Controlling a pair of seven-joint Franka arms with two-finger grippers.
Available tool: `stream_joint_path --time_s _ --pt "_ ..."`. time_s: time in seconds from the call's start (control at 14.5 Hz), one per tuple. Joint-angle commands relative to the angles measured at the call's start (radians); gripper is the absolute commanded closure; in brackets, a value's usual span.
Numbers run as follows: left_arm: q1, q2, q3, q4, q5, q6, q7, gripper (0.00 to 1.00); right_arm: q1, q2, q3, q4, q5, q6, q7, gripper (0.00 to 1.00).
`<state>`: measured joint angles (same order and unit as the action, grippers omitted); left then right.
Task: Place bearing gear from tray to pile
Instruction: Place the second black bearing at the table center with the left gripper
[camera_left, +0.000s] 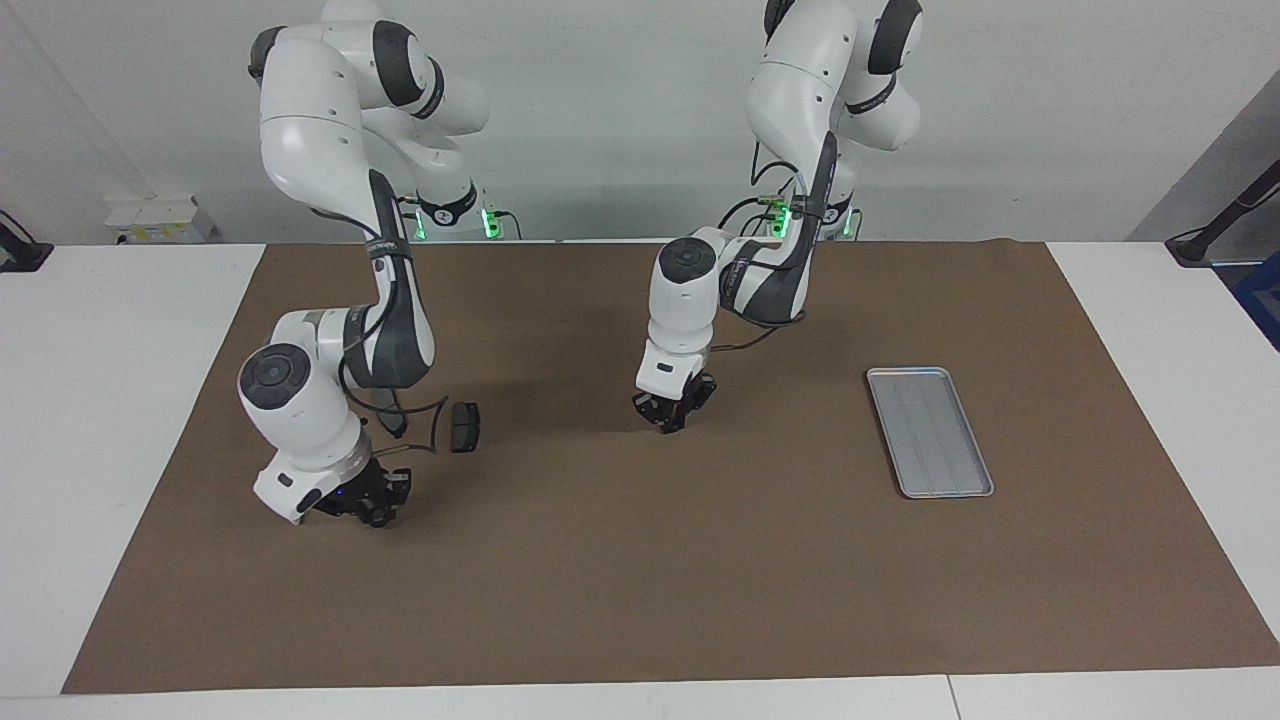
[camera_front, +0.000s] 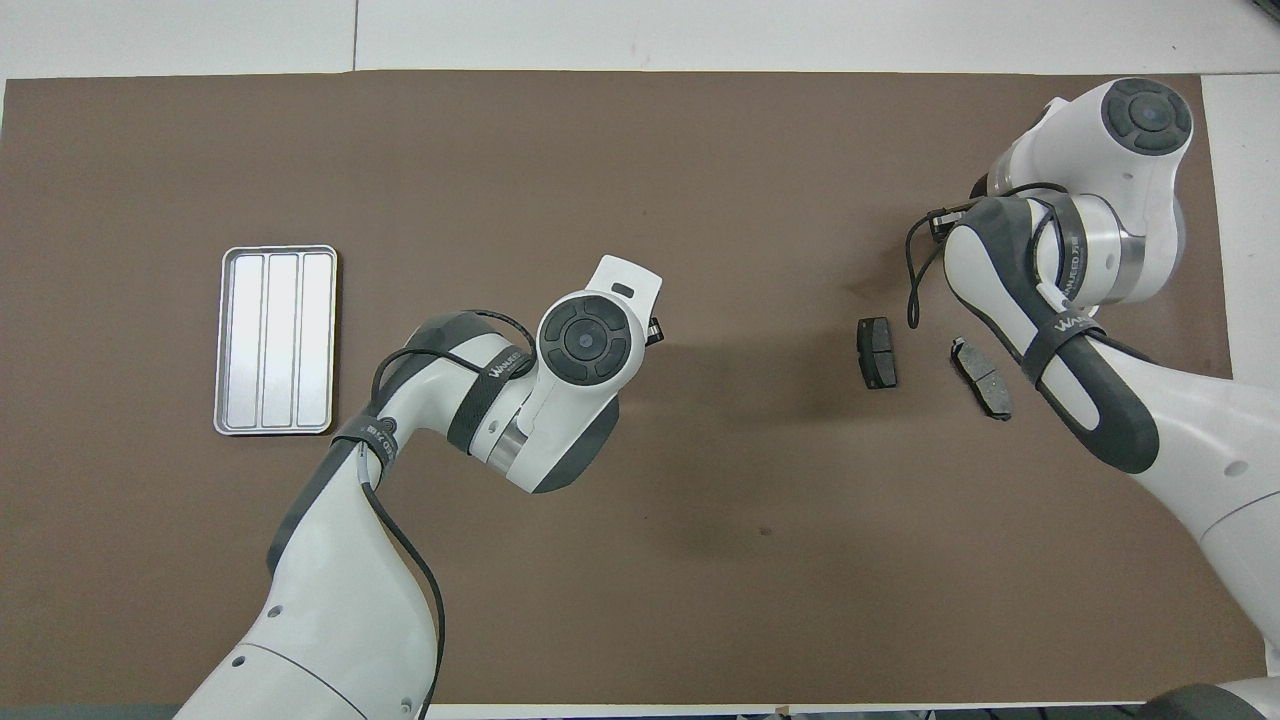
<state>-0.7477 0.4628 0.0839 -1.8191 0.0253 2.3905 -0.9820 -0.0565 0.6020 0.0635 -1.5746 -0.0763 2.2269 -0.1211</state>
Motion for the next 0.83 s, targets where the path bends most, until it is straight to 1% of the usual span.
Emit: stream_joint_path --time_s 0.0,0.14,0.28,0.35,0.48,0.55,0.62,0.69,0.76 --pt "0.008 -0.019 0.005 -0.033 0.030 0.016 -0.006 0.00 -0.019 -0.010 0.015 -0.035 -0.002 0.045 -0.031 1.00" --pt "0.048 -0.033 0.005 0.000 0.028 -0.040 0.006 0.00 -0.020 -0.010 0.015 -0.035 -0.002 0.045 -0.031 1.00" --pt "0.064 -0.097 0.007 0.014 0.028 -0.108 0.006 0.00 -0.019 -0.010 0.015 -0.035 -0.002 0.042 -0.028 1.00" --pt "0.077 -0.161 0.016 0.007 0.030 -0.143 0.014 0.00 -0.019 -0.010 0.015 -0.035 0.000 0.036 -0.028 0.83" --pt "0.170 -0.283 0.031 0.018 0.030 -0.223 0.136 0.00 -0.019 -0.011 0.015 -0.033 -0.002 0.036 -0.025 0.00" --pt "0.232 -0.343 0.033 0.038 0.033 -0.258 0.220 0.00 -0.017 -0.016 0.015 -0.033 -0.002 0.033 -0.026 0.00" --pt "0.329 -0.399 0.031 0.085 0.041 -0.307 0.358 0.00 -0.008 -0.022 0.013 -0.033 -0.002 0.025 -0.026 0.00" --pt "0.409 -0.427 0.031 0.145 0.042 -0.357 0.493 0.00 0.000 -0.031 0.013 -0.032 -0.002 0.016 -0.025 0.00" --pt "0.477 -0.432 0.037 0.235 0.042 -0.422 0.634 0.00 0.007 -0.045 0.013 -0.028 -0.003 -0.007 -0.022 0.00"
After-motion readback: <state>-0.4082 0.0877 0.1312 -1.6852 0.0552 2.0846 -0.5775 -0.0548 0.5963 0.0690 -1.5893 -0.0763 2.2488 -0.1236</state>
